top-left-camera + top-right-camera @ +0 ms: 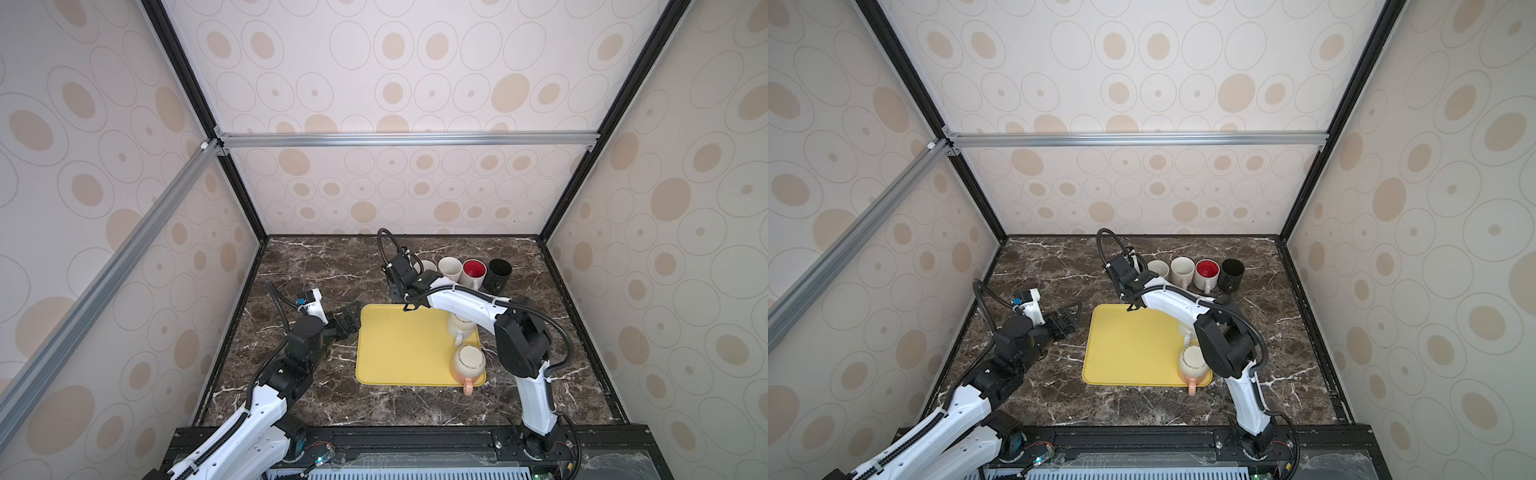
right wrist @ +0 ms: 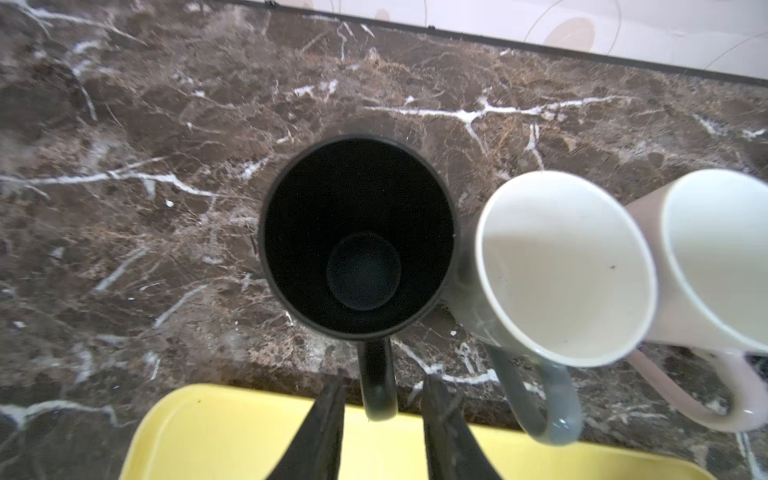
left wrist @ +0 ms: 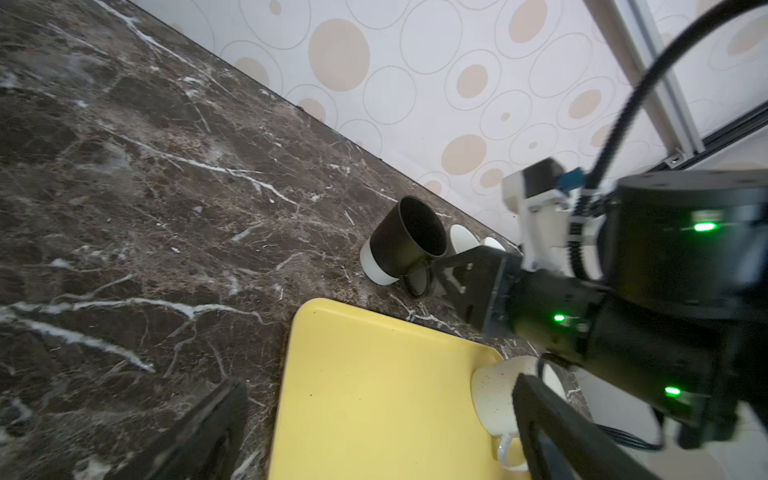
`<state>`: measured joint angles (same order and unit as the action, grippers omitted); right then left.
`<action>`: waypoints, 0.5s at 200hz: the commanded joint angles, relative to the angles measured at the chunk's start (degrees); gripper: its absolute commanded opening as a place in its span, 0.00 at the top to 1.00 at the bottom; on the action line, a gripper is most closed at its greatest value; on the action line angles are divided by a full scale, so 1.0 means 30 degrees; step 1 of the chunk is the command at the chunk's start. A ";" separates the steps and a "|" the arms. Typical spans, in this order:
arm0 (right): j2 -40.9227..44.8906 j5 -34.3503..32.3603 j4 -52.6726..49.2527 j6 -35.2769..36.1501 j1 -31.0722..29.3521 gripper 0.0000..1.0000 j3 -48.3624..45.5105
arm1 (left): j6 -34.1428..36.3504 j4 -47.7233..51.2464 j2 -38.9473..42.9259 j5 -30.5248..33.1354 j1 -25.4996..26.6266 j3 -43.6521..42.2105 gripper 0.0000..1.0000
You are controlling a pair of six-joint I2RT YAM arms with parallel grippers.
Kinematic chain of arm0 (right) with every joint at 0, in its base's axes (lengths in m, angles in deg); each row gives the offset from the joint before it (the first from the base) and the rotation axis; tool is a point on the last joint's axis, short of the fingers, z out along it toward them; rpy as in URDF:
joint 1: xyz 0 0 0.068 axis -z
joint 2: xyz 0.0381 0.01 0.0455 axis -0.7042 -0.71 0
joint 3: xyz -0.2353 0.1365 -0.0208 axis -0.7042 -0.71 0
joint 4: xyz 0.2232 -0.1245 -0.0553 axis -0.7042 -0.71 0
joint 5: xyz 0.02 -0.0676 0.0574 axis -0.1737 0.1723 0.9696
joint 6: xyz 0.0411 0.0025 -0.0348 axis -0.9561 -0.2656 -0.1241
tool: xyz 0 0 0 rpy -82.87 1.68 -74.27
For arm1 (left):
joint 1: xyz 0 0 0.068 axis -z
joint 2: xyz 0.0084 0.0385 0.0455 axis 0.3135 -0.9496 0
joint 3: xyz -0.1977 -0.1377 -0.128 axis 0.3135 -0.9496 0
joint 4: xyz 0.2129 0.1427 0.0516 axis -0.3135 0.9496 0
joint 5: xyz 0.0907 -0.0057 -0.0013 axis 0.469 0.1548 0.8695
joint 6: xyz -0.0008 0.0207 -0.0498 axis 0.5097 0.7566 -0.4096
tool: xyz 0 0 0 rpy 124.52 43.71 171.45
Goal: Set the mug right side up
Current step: 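Release the black mug and raise the right gripper away, then reach the left gripper to the upside-down orange mug while right moves aside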
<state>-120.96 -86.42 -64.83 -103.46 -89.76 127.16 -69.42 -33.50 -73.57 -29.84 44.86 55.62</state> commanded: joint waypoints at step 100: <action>0.9474 0.4460 -0.2482 -0.0590 0.5106 0.66 -0.5743 | 0.0709 0.7081 -0.3336 0.2813 0.4582 0.5846 0.00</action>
<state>-96.78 -75.82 -68.86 -104.16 -77.19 114.31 -67.87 -22.60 -81.24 -26.19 52.40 68.01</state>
